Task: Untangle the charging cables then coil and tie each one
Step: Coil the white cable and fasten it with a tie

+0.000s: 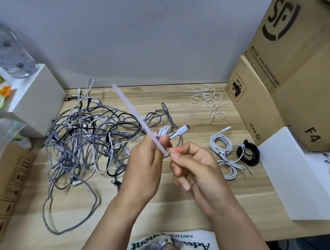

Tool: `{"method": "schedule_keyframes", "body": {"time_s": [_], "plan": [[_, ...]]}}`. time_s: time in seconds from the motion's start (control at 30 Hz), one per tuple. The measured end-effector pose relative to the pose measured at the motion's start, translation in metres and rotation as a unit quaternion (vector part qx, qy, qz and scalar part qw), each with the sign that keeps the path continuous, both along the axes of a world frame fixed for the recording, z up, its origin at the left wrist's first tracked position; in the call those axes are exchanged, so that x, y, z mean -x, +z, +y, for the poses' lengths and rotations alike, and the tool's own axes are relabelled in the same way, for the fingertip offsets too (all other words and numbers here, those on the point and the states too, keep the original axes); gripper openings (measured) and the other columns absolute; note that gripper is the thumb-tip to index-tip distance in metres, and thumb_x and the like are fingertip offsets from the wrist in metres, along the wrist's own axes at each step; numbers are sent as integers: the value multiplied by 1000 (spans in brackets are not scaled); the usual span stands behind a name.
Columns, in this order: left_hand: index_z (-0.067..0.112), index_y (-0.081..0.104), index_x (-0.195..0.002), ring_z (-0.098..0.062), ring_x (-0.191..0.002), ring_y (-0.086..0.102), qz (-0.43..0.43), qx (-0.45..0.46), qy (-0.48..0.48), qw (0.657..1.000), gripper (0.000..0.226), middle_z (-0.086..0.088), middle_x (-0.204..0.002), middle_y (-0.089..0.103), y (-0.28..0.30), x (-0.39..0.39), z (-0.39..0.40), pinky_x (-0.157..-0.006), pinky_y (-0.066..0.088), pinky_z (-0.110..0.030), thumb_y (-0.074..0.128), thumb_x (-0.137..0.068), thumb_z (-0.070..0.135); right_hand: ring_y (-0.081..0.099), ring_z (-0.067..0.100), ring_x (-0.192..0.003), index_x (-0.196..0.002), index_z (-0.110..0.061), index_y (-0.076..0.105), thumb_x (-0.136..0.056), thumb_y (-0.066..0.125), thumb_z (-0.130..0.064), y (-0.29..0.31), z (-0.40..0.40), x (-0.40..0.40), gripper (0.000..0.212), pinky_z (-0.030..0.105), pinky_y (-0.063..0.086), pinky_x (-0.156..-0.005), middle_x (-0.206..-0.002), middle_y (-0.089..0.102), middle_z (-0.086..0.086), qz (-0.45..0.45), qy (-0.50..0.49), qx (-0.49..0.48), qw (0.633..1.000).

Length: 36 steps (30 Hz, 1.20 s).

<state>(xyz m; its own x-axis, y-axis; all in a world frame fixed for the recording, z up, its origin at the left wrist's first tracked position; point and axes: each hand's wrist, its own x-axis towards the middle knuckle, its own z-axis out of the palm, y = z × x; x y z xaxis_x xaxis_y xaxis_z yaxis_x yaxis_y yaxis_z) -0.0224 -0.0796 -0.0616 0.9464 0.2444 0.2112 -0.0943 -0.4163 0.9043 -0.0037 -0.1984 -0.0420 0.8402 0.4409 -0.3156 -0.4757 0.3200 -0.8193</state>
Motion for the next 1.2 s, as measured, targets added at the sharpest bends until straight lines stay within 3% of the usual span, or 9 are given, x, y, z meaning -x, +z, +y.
{"method": "schedule_keyframes", "body": {"time_s": [0.17, 0.33, 0.47, 0.57, 0.63, 0.77, 0.87, 1.0, 1.2], "plan": [[34, 41, -70, 7, -64, 51, 12, -27, -12, 999, 24, 26, -68, 56, -5, 3, 3, -57, 36, -9, 41, -92, 24, 43, 5, -56, -79, -20, 67, -73, 69, -33, -6, 4, 2, 14, 17, 37, -55, -61, 52, 4, -259, -33, 164, 951], [28, 47, -73, -10, -64, 48, 9, 8, -55, 998, 19, 16, -68, 54, -8, 2, 2, -61, 44, -35, 37, -85, 39, 54, 9, -75, -74, -21, 67, -82, 61, -47, -1, 4, 6, 29, 19, 40, -70, -75, 56, -8, -391, -32, 177, 903], [24, 49, -68, -6, -57, 46, 39, 82, -51, 995, 32, 10, -57, 53, -5, 1, -2, -56, 38, -21, 39, -93, 39, 51, 11, -56, -65, -19, 57, -85, 53, -54, 12, 1, 14, 40, 21, 44, -62, -57, 53, -8, -328, -45, 71, 941], [25, 50, -66, -6, -55, 45, 58, 122, -43, 990, 34, 8, -57, 49, -1, 0, -4, -55, 38, -15, 40, -92, 45, 33, 6, -43, -58, -19, 52, -80, 61, -50, 21, -1, 15, 39, 24, 28, -45, -50, 42, -15, -263, -41, 18, 964], [20, 49, -69, -3, -55, 41, 58, 117, -29, 991, 30, 9, -60, 45, 1, -1, -6, -54, 37, -12, 39, -87, 41, 24, 9, -41, -52, -19, 48, -78, 63, -39, 22, -2, 13, 36, 33, 18, -47, -46, 37, -15, -220, -46, 9, 974], [8, 54, -79, 2, -55, 43, 43, 115, -10, 992, 32, 10, -60, 46, 1, 0, -7, -56, 35, -8, 38, -92, 33, 22, 7, -39, -42, -21, 44, -74, 61, -29, 21, 0, 10, 37, 17, 20, -40, -41, 32, -8, -185, -45, 64, 980], [14, 53, -78, 3, -56, 46, 43, 93, 8, 995, 25, 11, -62, 48, 2, 1, -8, -56, 36, -6, 39, -97, 22, 24, 10, -38, -37, -18, 43, -74, 55, -21, 14, 2, 7, 38, 16, 23, -39, -39, 32, -1, -174, -56, 121, 976], [23, 47, -72, 5, -56, 48, 45, 73, 21, 996, 25, 15, -57, 48, 3, 1, -9, -55, 34, -8, 40, -96, 27, 27, 14, -41, -37, -17, 44, -69, 56, -24, 10, 4, 5, 35, 18, 24, -39, -43, 33, 11, -174, -56, 152, 971], [23, 48, -73, -1, -57, 43, 55, 38, 15, 998, 29, 21, -58, 51, 2, 1, -7, -55, 34, -21, 36, -88, 44, 25, 16, -44, -37, -16, 42, -71, 53, -21, 8, 6, 4, 37, 19, 23, -40, -42, 29, 9, -166, -52, 152, 973]]}}
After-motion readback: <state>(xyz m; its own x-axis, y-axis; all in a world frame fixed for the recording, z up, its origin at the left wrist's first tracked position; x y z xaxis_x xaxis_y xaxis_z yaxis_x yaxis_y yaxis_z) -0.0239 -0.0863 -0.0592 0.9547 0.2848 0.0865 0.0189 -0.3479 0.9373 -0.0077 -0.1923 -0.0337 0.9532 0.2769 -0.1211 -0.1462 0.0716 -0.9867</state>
